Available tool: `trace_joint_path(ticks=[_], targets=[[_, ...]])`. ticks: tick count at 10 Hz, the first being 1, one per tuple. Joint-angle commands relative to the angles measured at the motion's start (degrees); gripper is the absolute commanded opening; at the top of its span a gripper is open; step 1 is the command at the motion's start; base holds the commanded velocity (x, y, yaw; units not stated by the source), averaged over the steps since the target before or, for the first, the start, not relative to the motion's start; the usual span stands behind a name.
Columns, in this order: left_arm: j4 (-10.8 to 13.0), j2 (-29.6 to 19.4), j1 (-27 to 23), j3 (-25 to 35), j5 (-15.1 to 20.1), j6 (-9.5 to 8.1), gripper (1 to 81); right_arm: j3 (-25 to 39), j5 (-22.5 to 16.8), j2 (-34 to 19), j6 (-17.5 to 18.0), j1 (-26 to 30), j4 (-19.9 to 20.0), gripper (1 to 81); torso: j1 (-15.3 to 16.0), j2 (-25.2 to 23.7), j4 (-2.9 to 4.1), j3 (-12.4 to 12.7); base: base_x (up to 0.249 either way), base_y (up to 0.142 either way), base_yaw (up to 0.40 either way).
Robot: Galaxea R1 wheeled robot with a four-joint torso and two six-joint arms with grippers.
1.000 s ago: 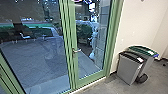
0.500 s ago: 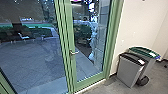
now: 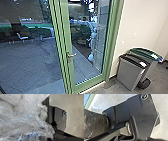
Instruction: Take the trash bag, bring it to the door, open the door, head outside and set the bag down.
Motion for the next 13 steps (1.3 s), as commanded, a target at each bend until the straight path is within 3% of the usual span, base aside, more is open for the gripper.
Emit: trace_joint_path(ticks=[1, 13], targets=[[0.5, -0.7, -2.6, 0.6, 4.2, 0.18, 1.0, 0.7, -3.6, -0.8, -0.1, 2.2, -0.5, 81.1, 0.0, 0.0, 0.00, 0.0, 0.150, -0.062, 0.000], [0.4, -0.6, -2.6, 0.6, 4.2, 0.18, 1.0, 0.5, -3.5, -0.8, -0.1, 2.2, -0.8, 81.1, 0.0, 0.0, 0.00, 0.0, 0.150, -0.059, 0.000]])
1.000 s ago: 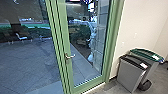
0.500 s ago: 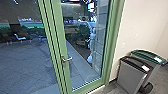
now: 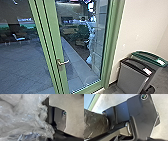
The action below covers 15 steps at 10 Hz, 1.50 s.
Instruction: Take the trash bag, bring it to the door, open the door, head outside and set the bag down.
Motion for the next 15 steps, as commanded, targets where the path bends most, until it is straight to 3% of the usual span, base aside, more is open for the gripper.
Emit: trace_joint_path(ticks=[1, 7, 15], targets=[[0.4, -0.8, -2.6, 0.6, 4.2, 0.18, 1.0, 0.6, -3.6, -0.7, -0.1, 2.2, -0.7, 81.1, 0.0, 0.0, 0.00, 0.0, 0.150, 0.000, 0.000], [0.4, -0.7, -2.6, 0.6, 4.2, 0.18, 1.0, 0.6, -3.7, -0.6, -0.1, 2.2, -0.9, 81.1, 0.0, 0.0, 0.00, 0.0, 0.151, 0.000, 0.000], [0.4, -0.7, -2.6, 0.6, 4.2, 0.18, 1.0, 0.6, -3.7, -0.6, -0.1, 2.1, -0.9, 81.1, 0.0, 0.0, 0.00, 0.0, 0.154, -0.063, 0.000]])
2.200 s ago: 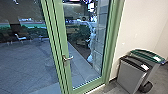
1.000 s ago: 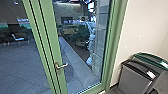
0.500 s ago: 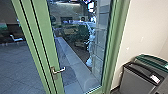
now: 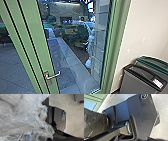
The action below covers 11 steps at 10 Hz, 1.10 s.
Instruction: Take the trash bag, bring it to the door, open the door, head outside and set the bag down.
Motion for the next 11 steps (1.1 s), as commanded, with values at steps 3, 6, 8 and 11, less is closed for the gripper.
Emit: trace_joint_path(ticks=[3, 6, 8, 11], targets=[[0.4, -0.9, -2.6, 0.7, 4.3, 0.18, 1.0, 0.6, -3.5, -0.7, -0.1, 2.4, -0.6, 81.1, 0.0, 0.0, 0.00, 0.0, 0.156, 0.000, 0.000], [0.4, -0.9, -2.6, 0.7, 4.2, 0.18, 1.0, 0.6, -3.5, -0.7, -0.1, 2.3, -0.6, 81.1, 0.0, 0.0, 0.00, 0.0, 0.156, 0.000, 0.000], [0.4, -0.9, -2.6, 0.7, 4.2, 0.18, 1.0, 0.6, -3.5, -0.7, -0.1, 2.3, -0.6, 81.1, 0.0, 0.0, 0.00, 0.0, 0.153, 0.000, 0.000], [0.3, -0.9, -2.6, 0.7, 4.2, 0.18, 1.0, 0.6, -3.5, -0.7, -0.1, 2.3, -0.6, 81.1, 0.0, 0.0, 0.00, 0.0, 0.104, 0.000, 0.000]])
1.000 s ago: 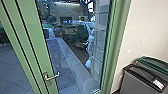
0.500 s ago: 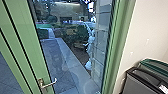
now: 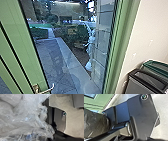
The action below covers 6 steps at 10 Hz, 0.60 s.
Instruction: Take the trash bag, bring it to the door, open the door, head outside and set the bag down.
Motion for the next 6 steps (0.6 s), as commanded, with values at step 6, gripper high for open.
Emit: trace_joint_path(ticks=[6], targets=[[0.3, -0.7, -2.4, 0.5, 4.0, 0.18, 1.0, 0.6, -3.7, -0.5, -0.1, 1.9, -0.5, 81.1, 0.0, 0.0, 0.00, 0.0, 0.000, 0.000, 0.000]])
